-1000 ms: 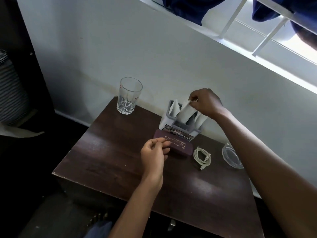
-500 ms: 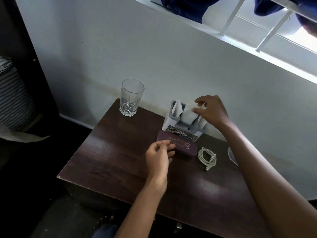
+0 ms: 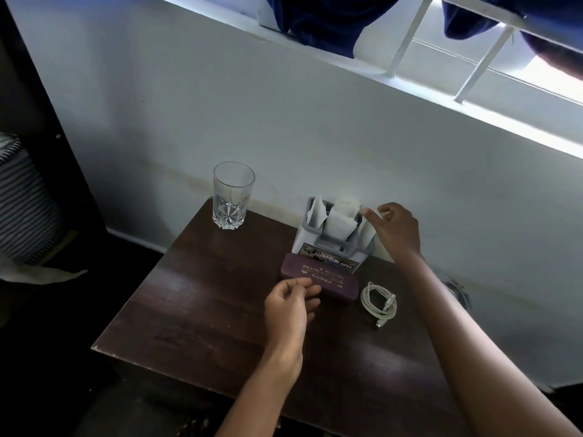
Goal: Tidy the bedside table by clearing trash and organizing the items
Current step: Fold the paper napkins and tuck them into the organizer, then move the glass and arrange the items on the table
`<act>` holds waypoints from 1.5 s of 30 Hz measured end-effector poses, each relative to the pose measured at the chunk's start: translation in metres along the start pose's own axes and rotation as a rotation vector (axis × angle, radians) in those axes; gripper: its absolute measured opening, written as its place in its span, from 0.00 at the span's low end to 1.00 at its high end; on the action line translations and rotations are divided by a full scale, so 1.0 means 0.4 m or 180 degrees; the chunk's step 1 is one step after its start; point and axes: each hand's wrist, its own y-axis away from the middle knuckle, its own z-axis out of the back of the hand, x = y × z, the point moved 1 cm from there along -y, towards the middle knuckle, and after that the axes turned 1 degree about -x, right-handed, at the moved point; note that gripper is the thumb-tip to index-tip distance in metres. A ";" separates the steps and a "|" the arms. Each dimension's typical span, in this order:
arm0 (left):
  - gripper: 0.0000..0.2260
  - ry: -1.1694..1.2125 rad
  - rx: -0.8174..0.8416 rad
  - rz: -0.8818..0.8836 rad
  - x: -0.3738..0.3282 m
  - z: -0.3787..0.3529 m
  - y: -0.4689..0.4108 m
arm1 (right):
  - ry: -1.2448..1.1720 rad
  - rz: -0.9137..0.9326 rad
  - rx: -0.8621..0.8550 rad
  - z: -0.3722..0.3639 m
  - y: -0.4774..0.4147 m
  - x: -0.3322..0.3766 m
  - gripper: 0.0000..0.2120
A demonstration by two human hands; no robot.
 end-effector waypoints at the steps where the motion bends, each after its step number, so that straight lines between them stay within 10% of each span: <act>1: 0.09 -0.0018 -0.0005 -0.0001 0.002 0.000 -0.001 | 0.0068 -0.0007 0.0015 -0.006 -0.001 0.005 0.22; 18: 0.10 -0.0030 -0.0026 0.0009 0.005 0.003 -0.009 | 0.0478 0.0929 -0.0803 -0.021 0.042 0.042 0.12; 22: 0.09 0.0004 -0.0024 0.0052 0.001 0.003 -0.008 | 0.0857 0.1842 -0.0369 -0.045 0.043 0.145 0.10; 27: 0.09 0.0035 -0.0015 0.0074 -0.006 0.005 -0.006 | 0.1539 0.1570 0.0564 -0.116 0.027 0.211 0.13; 37: 0.09 0.0137 0.0008 0.0140 -0.007 0.009 -0.011 | 0.1556 0.1204 0.0703 -0.143 -0.010 0.242 0.07; 45: 0.10 0.0334 -0.0009 0.0108 -0.024 0.018 -0.011 | 0.1396 0.2011 -0.0172 -0.117 0.038 0.288 0.11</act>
